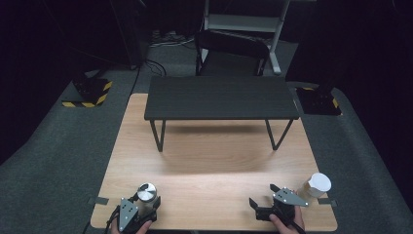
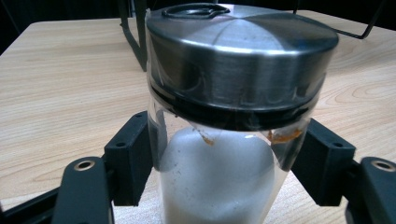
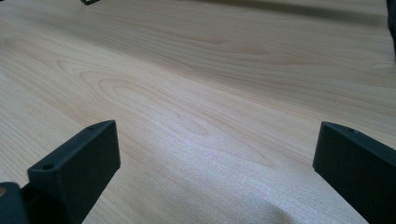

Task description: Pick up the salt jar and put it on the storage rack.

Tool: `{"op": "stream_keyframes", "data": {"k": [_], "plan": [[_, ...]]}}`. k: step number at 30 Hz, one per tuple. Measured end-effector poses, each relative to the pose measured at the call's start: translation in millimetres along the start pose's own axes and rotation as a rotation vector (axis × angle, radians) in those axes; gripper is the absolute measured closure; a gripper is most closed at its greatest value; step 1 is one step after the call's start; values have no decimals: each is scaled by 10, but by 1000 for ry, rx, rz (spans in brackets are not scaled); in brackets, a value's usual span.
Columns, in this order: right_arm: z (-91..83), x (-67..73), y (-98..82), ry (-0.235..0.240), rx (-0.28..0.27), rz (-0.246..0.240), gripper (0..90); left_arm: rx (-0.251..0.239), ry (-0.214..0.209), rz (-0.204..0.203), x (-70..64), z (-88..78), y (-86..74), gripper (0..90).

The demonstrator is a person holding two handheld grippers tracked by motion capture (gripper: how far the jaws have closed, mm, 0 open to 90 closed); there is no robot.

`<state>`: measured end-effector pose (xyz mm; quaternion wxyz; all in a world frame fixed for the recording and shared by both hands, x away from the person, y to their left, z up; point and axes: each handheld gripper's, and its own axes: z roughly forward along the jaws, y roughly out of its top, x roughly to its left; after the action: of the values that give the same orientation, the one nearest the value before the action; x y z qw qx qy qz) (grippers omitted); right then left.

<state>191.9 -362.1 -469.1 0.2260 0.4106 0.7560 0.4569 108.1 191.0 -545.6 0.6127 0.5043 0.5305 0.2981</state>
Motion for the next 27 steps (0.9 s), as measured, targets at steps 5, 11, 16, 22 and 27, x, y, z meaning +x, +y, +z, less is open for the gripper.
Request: {"op": "stream_keyframes", "data": {"k": [5,11,16,22,27], "plan": [[-2,-6,-5,2,-3,3,5,10,2,7,-16,6,20,306],[3,-7,5,3,3,5,5,20,0,18,-51,53,38,308],[3,-11,2,6,0,4,5,16,-8,14,-81,97,66,308],[6,-15,5,9,1,3,5,3,-25,19,-157,184,127,309],[5,-11,2,8,0,1,5,-8,-28,10,-242,354,132,309]]}}
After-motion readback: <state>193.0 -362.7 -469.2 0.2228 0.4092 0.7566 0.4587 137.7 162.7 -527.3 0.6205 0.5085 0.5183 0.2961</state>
